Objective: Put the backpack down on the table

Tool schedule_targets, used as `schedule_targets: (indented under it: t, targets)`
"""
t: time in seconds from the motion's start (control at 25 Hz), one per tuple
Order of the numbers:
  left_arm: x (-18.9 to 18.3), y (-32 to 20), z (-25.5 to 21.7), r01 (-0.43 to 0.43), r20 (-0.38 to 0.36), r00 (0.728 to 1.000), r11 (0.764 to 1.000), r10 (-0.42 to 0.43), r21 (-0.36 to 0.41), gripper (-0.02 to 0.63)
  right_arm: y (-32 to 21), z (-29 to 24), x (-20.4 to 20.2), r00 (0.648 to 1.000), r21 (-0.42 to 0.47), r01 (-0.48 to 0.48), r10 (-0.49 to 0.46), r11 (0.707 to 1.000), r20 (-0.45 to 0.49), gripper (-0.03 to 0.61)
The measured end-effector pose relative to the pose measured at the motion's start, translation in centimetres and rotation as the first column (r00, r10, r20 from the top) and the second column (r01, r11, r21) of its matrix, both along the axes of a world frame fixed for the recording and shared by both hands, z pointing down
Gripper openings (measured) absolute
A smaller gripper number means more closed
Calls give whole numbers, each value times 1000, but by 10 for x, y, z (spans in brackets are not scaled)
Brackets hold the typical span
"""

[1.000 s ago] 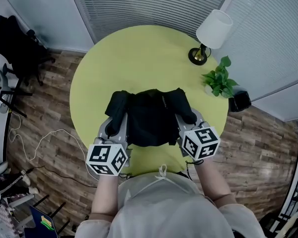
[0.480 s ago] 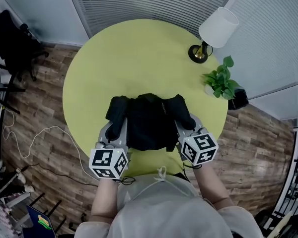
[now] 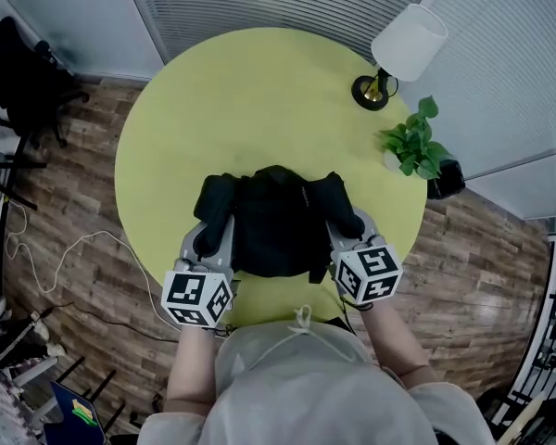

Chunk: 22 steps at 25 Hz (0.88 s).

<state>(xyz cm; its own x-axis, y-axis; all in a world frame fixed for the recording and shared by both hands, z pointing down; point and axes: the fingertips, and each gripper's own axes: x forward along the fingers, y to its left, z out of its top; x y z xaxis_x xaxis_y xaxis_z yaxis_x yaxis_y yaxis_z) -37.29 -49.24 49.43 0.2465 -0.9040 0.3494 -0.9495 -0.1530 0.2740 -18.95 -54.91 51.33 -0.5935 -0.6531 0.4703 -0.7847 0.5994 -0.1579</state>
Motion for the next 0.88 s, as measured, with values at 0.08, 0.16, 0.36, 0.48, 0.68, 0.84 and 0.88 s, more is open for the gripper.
schedule_targets:
  t: [0.08,0.16,0.36,0.48,0.68,0.84,0.88]
  targets:
    - [-1,1,5,1,10,1000,1000,-1,-1,34,0,6,1,1000,-3,-8,8,1000,-12,38]
    - [0,1,13,-2,28,1000,1000,2,-3,34,0,13,4,1000,-6,-21,20,1000,-21,40]
    - [-2,9,31,-12,47,999,1000,13,-9,35,6,34,12,997,-13,-60,59,998,-49,44]
    - [-2,13,37,-15,59,998,1000,16,-15,35,11,44,18,994,-21,-86,84,996,-67,49]
    - [1,20,41,-12,74,997,1000,12,-9,38,18,50,24,991,-21,-109,107,994,-79,71]
    - [1,27,40,12,60,998,1000,-12,13,74,26,51,19,994,-27,-90,88,996,-66,205]
    - [3,29,39,16,44,999,1000,-17,24,131,27,50,19,994,-20,-87,85,996,-67,280]
